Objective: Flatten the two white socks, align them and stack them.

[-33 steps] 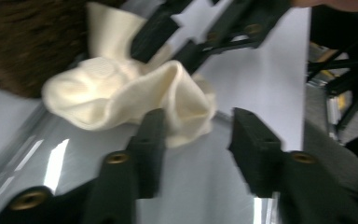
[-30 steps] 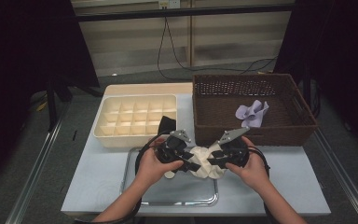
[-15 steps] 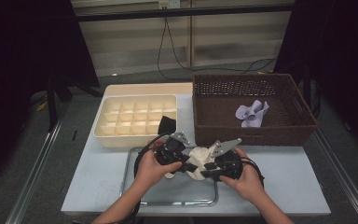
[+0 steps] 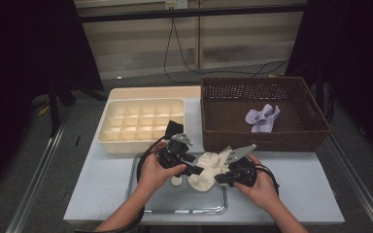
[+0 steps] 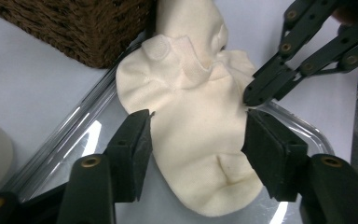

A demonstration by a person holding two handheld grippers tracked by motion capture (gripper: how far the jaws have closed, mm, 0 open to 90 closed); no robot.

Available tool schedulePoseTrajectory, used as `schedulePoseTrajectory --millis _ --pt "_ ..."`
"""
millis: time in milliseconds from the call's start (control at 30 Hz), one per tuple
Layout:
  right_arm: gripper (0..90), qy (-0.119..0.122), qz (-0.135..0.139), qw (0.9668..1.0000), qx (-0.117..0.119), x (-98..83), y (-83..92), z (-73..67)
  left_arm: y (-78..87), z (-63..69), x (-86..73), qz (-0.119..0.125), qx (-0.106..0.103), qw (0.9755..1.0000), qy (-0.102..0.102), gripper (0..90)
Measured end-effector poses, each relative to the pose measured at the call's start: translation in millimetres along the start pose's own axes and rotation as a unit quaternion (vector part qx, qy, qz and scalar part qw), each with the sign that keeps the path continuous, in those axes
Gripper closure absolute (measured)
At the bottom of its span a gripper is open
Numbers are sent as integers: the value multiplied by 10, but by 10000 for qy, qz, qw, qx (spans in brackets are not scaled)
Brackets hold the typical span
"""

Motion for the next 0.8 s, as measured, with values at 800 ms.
schedulePoseTrajectory --millis 800 --pt "812 631 59 9979 -161 180 -231 -208 -134 -26 -172 -433 92 9989 155 564"
Point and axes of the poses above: each handheld gripper's, and its own axes: y roughly backward along the jaws, x roughly out of its top, z roughly to its right, the point moved 9 cm from there along -y, roughly forward along the jaws, and after that the axes turned 11 degrees about -z, right-handed, at the moved point
